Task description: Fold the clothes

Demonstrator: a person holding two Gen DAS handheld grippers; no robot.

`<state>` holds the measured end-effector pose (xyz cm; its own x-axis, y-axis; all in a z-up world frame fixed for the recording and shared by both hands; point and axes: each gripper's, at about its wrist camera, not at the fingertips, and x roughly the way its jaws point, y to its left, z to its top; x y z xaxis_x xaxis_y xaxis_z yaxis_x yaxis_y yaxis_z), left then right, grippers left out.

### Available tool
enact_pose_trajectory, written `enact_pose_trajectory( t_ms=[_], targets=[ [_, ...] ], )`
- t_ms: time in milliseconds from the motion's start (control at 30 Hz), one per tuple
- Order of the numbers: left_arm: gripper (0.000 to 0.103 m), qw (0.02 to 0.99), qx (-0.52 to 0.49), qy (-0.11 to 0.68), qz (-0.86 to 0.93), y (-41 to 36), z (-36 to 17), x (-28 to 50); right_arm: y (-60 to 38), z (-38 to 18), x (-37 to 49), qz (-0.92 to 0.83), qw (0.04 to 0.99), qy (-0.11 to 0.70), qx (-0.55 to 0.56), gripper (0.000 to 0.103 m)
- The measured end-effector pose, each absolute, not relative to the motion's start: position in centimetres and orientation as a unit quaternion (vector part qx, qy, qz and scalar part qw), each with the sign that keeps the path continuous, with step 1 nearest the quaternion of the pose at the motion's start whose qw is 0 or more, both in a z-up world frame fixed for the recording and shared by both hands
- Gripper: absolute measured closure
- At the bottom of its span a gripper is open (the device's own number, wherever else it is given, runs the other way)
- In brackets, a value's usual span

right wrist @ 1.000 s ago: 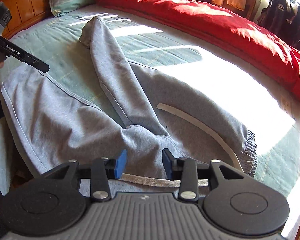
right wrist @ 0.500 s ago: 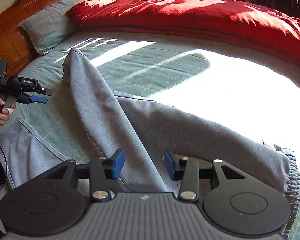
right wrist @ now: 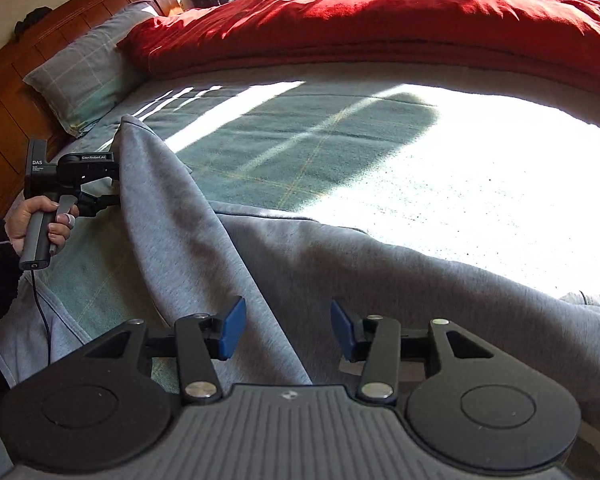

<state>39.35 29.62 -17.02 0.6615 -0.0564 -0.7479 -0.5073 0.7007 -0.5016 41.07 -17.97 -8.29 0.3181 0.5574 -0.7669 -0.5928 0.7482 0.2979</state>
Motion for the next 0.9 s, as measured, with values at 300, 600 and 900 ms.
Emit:
enact_pose_trajectory(
  t_ms=[300,600,900],
  targets=[
    [0.055,0.862,-0.285,0.384,0.165,27.8,-16.4,40.9,-16.6,-9.1,41.1,0.365,0.805,0.467,-0.008,0.049],
    [0.081,0.865,-0.239,0.39,0.207,26.6,-15.1,40.5,-16.5,-8.0,40.4,0.356,0.817,0.455,0.005,0.047],
    [0.082,0.876,-0.203,0.364,0.244,30.0,-9.2,36.3,-17.7,-6.7,39.2,0.343,0.828,0.444,-0.013,0.043]
  ],
)
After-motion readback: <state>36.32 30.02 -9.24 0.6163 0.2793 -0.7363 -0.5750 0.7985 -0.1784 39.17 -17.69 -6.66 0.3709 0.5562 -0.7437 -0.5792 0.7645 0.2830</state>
